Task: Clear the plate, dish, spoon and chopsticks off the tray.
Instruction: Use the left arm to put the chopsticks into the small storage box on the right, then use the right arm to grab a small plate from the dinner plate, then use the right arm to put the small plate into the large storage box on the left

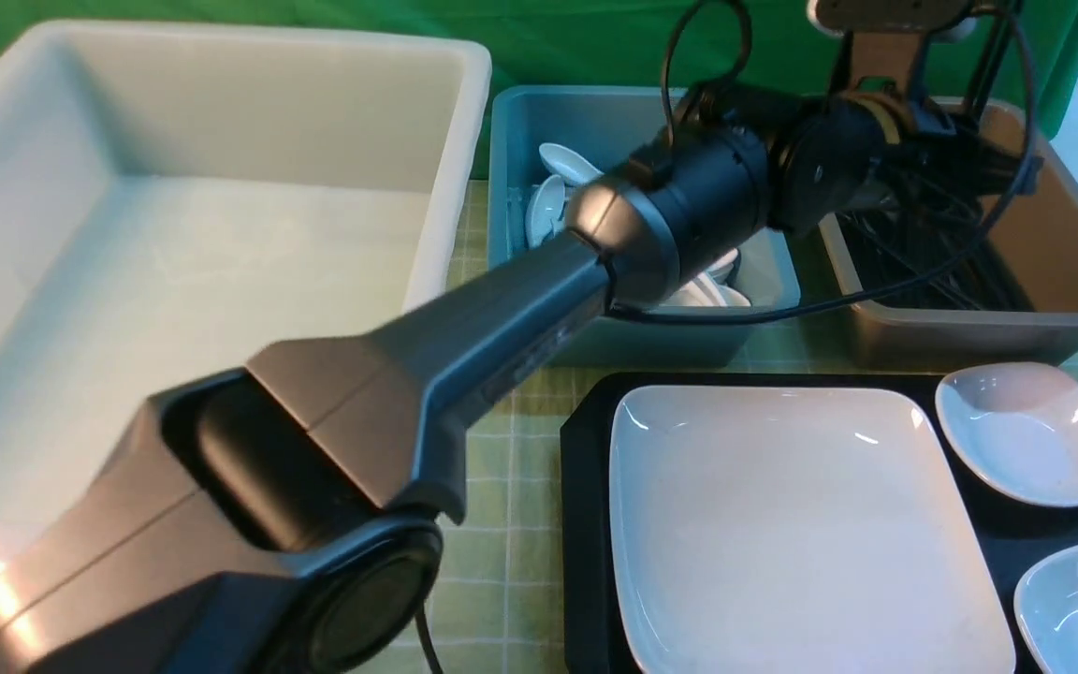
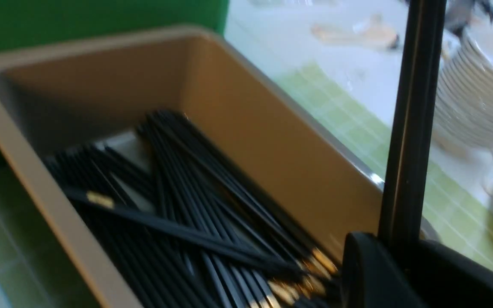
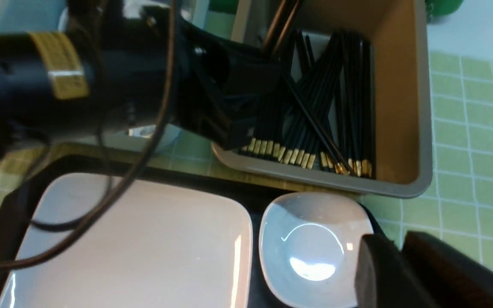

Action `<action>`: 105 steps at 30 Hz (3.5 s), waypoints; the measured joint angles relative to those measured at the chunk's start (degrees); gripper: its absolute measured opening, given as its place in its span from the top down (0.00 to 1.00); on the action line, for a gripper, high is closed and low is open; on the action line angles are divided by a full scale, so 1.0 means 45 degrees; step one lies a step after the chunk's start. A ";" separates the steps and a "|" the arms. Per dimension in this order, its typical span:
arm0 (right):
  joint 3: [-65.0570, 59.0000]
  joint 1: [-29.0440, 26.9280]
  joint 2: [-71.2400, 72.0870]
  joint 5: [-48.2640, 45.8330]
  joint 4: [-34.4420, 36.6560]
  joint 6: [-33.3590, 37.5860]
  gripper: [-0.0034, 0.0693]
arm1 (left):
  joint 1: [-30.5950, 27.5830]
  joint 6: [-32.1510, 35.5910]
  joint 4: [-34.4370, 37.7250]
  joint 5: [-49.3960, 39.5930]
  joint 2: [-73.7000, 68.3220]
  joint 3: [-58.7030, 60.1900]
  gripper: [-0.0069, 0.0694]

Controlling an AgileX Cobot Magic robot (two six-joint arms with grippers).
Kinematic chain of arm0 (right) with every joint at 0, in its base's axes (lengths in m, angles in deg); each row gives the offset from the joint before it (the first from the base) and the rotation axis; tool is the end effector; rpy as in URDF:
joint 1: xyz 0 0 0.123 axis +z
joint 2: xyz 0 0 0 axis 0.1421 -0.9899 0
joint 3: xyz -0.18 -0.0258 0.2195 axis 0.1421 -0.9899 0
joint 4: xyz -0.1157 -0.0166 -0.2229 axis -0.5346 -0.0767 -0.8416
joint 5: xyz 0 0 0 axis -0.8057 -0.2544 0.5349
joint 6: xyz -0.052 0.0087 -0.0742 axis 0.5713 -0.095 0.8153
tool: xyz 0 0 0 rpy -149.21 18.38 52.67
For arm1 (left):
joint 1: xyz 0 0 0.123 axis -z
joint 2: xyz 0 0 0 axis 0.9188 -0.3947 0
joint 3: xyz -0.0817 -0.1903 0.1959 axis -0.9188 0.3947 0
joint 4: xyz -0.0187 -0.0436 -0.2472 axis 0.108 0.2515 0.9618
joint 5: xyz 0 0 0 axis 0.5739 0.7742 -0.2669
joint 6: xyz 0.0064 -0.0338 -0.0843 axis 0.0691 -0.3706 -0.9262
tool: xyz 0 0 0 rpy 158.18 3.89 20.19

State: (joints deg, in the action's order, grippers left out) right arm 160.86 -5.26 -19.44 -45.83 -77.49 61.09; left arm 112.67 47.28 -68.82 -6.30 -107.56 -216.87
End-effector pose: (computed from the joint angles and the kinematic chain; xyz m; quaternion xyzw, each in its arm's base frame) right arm 0.2037 0.0165 0.4369 -0.0609 0.8933 0.0296 0.4444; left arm 0.4046 -0.4240 0.2745 0.2190 0.7631 -0.3283 0.5118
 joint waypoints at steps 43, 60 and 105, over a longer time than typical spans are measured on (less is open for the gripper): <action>-0.1827 0.0000 0.0398 -0.2928 0.0671 0.1356 0.85 | 0.0824 0.2100 -0.0677 -1.1195 0.2260 0.0395 0.93; -0.8424 0.0000 -0.0671 -0.0234 -0.0142 0.1746 0.40 | 0.0808 0.4875 0.2848 -0.7624 0.9486 1.1594 0.93; -0.3103 0.2513 0.0064 -0.1430 -0.0090 -0.0309 0.92 | -0.0765 0.4769 0.1911 -0.5131 1.2664 1.3302 0.93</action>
State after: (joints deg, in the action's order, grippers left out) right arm 146.90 6.05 -19.16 -52.27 -77.90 59.70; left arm 109.23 68.74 -60.22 -29.39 -50.57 -157.02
